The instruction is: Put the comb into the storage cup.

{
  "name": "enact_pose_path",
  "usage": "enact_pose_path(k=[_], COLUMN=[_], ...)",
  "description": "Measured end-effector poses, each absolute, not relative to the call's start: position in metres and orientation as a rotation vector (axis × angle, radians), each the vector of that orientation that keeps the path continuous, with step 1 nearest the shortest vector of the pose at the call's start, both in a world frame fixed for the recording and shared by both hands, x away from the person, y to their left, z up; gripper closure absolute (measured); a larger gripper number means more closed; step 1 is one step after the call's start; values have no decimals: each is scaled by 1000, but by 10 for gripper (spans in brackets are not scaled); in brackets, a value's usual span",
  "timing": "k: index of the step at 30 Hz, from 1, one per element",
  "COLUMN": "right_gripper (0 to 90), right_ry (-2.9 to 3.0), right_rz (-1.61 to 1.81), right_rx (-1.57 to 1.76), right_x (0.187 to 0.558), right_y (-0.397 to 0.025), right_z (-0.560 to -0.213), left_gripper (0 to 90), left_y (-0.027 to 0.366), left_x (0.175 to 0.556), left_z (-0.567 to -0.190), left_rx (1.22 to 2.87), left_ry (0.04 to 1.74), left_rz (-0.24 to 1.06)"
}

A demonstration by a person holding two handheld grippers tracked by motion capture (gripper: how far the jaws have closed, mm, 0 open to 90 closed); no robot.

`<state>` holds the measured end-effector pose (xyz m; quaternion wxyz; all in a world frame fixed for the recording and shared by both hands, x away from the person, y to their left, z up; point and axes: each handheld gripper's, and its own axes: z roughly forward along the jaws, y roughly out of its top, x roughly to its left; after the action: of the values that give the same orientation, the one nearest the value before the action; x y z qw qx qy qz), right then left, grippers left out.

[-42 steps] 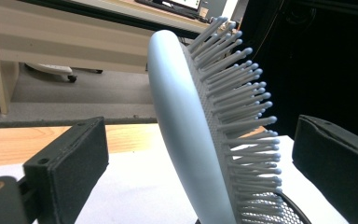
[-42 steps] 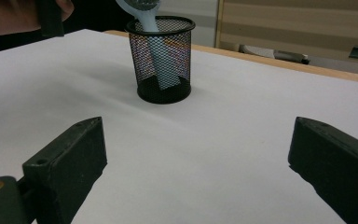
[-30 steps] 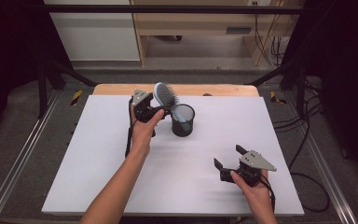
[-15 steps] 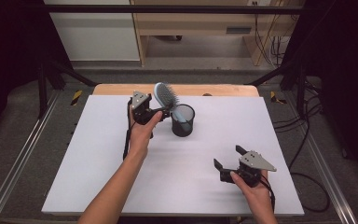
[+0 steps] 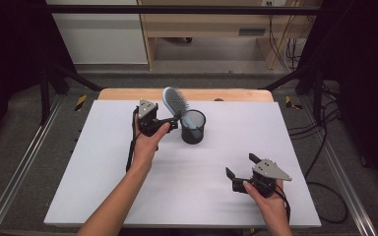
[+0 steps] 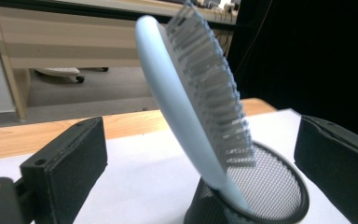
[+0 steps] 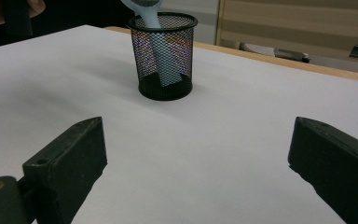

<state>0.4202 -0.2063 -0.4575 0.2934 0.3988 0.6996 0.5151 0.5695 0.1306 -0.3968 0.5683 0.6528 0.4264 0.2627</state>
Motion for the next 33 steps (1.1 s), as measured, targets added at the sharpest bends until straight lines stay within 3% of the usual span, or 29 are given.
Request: enact_pose_path(k=[13,33], right_gripper=[47,35], right_ry=[1865,1887], right_rz=[1369,1353], right_rx=[1061,1077], right_x=[421,420], right_y=[-204,-204], right_z=[-457,-458], left_gripper=[25,26], left_y=[141,157], left_x=[555,521], left_z=[-396,-363], left_rx=[1567,1538], left_ry=[1011,947], left_rz=[624,628])
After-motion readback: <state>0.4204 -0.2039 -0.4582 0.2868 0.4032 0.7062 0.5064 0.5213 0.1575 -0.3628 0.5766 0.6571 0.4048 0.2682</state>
